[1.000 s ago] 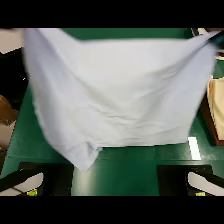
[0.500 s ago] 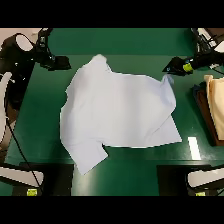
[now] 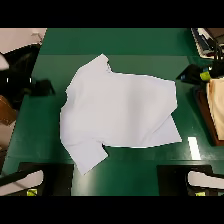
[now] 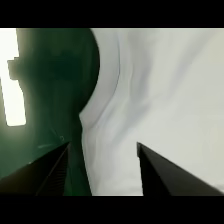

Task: Fold the shirts.

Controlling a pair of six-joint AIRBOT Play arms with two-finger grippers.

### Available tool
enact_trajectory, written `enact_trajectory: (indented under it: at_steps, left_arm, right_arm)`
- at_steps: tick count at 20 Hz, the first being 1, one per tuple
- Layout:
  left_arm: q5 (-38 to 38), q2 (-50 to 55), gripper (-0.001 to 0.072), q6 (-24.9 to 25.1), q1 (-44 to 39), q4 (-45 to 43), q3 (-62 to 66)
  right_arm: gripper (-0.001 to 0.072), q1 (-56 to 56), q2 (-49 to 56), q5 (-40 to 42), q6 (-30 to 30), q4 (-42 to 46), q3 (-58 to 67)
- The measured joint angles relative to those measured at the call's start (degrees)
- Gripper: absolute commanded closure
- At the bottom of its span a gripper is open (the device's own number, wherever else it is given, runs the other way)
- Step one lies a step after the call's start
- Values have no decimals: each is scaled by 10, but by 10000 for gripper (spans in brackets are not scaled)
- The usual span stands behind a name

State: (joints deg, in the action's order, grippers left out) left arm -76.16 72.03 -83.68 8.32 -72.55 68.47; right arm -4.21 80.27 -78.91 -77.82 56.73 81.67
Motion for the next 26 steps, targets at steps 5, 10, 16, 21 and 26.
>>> enact_trajectory:
  at_steps: [5,10,16,21,26]
  left_arm:
    - [-1,-149,206,-18,7,9,-259]
    - [27,-210,206,-30,8,26,-379]
    - [84,-224,207,-33,9,86,-440]
    - [109,-224,681,-33,9,102,-461]
    - [85,-224,682,-14,8,114,-407]
  right_arm:
    - [301,-6,-108,26,6,-2,-112]
    - [301,-6,-155,45,9,-2,-148]
    - [300,-5,-166,46,9,-2,-156]
    - [301,-5,-168,36,9,-2,-157]
    - [301,-47,-174,-3,8,9,-176]
